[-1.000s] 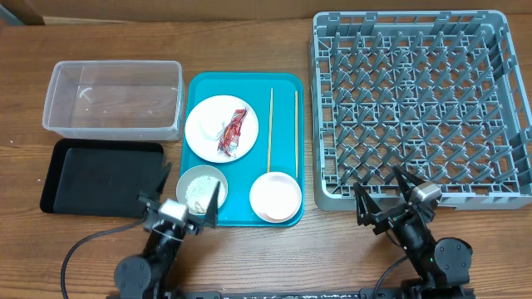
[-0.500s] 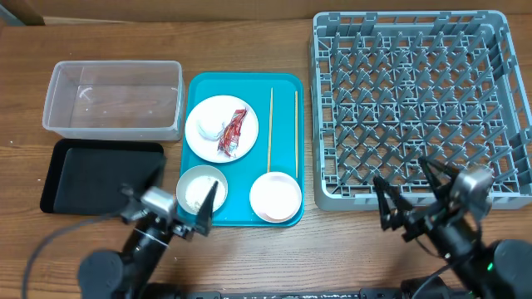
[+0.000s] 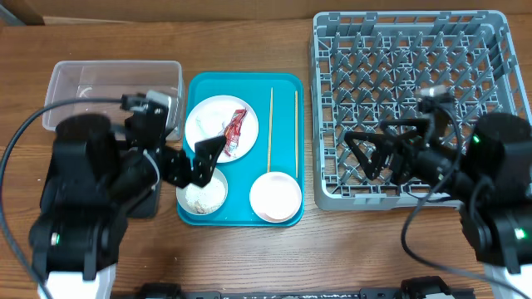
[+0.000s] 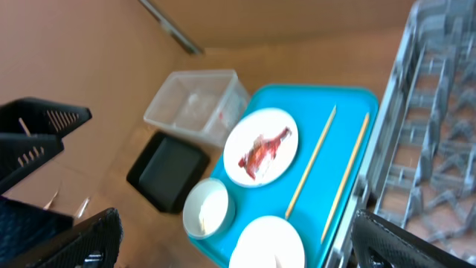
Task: Sort waste into correct bins and load items into the dishwasher
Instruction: 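Grasp the white tissue with the left gripper, drop it into the clear bin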
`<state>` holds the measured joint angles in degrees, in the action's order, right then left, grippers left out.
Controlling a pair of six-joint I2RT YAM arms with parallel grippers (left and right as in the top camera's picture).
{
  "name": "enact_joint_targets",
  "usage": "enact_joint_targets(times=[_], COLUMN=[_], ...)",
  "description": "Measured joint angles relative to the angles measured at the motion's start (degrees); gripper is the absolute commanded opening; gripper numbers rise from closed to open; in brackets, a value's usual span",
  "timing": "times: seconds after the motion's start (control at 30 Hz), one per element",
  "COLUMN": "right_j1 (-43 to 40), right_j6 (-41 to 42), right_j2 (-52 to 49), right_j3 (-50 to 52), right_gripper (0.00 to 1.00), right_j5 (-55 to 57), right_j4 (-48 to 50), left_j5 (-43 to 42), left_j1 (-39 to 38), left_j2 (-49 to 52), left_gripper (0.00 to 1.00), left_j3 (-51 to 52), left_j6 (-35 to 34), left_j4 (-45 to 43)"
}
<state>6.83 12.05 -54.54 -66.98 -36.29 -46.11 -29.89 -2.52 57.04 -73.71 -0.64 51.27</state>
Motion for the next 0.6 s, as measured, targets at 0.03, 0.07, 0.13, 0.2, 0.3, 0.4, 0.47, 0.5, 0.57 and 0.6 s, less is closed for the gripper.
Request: enact_joint_targets(times=[0.03,0.07,0.13,0.2,0.3,0.4,0.47,0.5,0.57,0.6], right_j1=[0.00,0.00,0.00,0.00,0.00,0.00,0.00,0.00,0.00,0.00], right_j6=[0.13,0.55,1.36,1.92,2.51,2.91,2.95,2.93,2.95,2.95], right_j2=[-1.14,-2.69,-4.83,-7.28,-9.55,-10.03,-10.01,-10.01,-10.01,-10.01], right_j3=[0.00,0.00,0.00,0.00,0.00,0.00,0.00,0.00,0.00,0.00], right_gripper=[1.00,1.00,1.00,1.00,1.00,1.00,1.00,1.00,1.00,1.00], right_j5=[-0.17,-0.02,1.09,2.95,4.79,5.68,5.84,5.90,6.12,6.23], right_j4=[-0.94,-2.71,-4.90,-7.10,-7.69,-7.74,-7.74,-7.87,-8.15,-8.59], left_j5=[0.00,0.11,1.49,4.26,13.31,20.06,23.04,24.28,25.86,26.58], left_j1=[0.00,0.00,-0.68,-2.08,-5.97,-8.68,-9.53,-9.62,-9.60,-9.46], left_j2=[1.77,3.48,7.45,11.54,18.47,25.83,31.41,34.77,39.01,41.05], left_gripper=[1.00,1.00,1.00,1.00,1.00,0.91,0.85,0.85,0.84,0.84], left_j3=[-0.24,-0.33,-0.35,-0.35,-0.37,-0.39,-0.39,-0.39,-0.39,-0.39], left_j6=[-1.20,-2.23,-3.67,-4.70,-5.92,-6.91,-7.65,-8.70,-9.60,-10.21], left_j4=[0.33,0.68,1.20,1.29,0.13,-2.43,-5.38,-7.32,-9.99,-11.37])
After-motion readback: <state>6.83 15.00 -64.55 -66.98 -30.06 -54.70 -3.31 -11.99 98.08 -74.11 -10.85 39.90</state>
